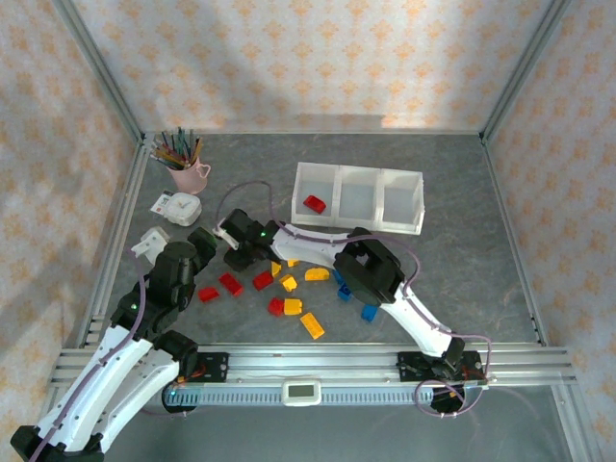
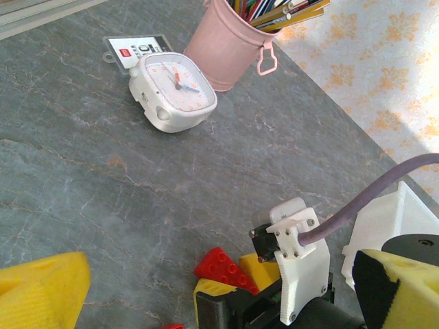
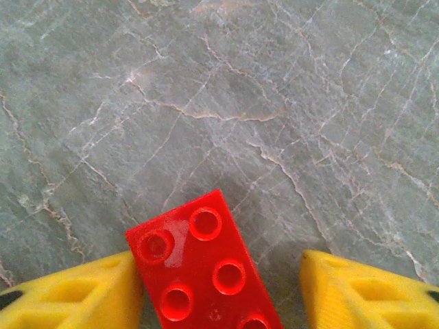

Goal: Sort the legos into containers by color
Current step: Pick up the lego from the middle-left of the table, then place the lego in the container.

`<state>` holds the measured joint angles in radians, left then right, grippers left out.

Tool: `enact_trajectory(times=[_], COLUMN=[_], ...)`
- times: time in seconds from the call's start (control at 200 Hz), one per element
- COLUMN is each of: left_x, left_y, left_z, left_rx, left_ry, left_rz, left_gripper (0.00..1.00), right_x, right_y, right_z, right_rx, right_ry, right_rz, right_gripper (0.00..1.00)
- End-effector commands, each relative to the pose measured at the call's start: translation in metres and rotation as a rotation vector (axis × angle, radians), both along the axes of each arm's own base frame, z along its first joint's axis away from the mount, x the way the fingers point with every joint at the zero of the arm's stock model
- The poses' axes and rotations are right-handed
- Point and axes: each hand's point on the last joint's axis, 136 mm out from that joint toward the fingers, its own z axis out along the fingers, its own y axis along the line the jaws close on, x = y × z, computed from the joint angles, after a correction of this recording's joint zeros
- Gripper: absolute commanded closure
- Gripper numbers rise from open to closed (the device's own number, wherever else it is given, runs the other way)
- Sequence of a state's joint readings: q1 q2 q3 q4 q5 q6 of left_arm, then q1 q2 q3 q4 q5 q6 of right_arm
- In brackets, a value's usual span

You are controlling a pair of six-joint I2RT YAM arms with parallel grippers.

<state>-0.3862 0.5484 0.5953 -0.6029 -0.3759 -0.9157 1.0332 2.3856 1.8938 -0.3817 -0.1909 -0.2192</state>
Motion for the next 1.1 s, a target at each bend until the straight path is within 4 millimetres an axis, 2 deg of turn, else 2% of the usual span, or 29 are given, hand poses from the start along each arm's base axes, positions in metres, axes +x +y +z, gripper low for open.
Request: enact_trajectory(times=[0.0, 0.1, 0.245, 0.39, 0.511, 0.701, 0.846, 1.091], left_x=[0.001, 0.001, 0.002, 0.005, 0.010, 0.019, 0.029, 0.046], left_y=[0.003, 0.001, -0.002, -0.009, -0.018, -0.039, -0.061, -0.092], left_z=[0.012, 0.012, 0.015, 0.018, 0.022, 0.026, 0.023, 0.016], left_rx=[0.003, -0.001, -0.012, -0.029, -0.045, -0.077, -0.120, -0.185], left_ry=[-0.031, -0.033, -0.038, -0.041, -0.046, -0.061, -0.072, -0.095], left_rz=[0.014, 0.004, -0.012, -0.045, -0.087, -0.193, -0.288, -0.392], left_gripper=[0.01, 0.01, 0.01, 0.01, 0.01, 0.01, 0.01, 0.01], right_x=[0.002, 0.002, 0.002, 0.007, 0.016, 0.038, 0.056, 0.091], right_y=[-0.001, -0.003, -0.006, -0.014, -0.029, -0.068, -0.111, -0.189], right_z=[0.002, 0.005, 0.022, 0.053, 0.079, 0.115, 0.132, 0.131], right_rx=[-0.006, -0.006, 0.031, 0.093, 0.155, 0.253, 0.283, 0.297], right_ry=[0.012, 0.017, 0.023, 0.019, 0.014, 0.016, -0.016, -0.037], right_rz=[0.000, -0.005, -0.024, -0.066, -0.130, -0.286, -0.437, -0.710], right_gripper=[0.52, 0.61, 0.70, 0.75, 0.78, 0.81, 0.81, 0.81])
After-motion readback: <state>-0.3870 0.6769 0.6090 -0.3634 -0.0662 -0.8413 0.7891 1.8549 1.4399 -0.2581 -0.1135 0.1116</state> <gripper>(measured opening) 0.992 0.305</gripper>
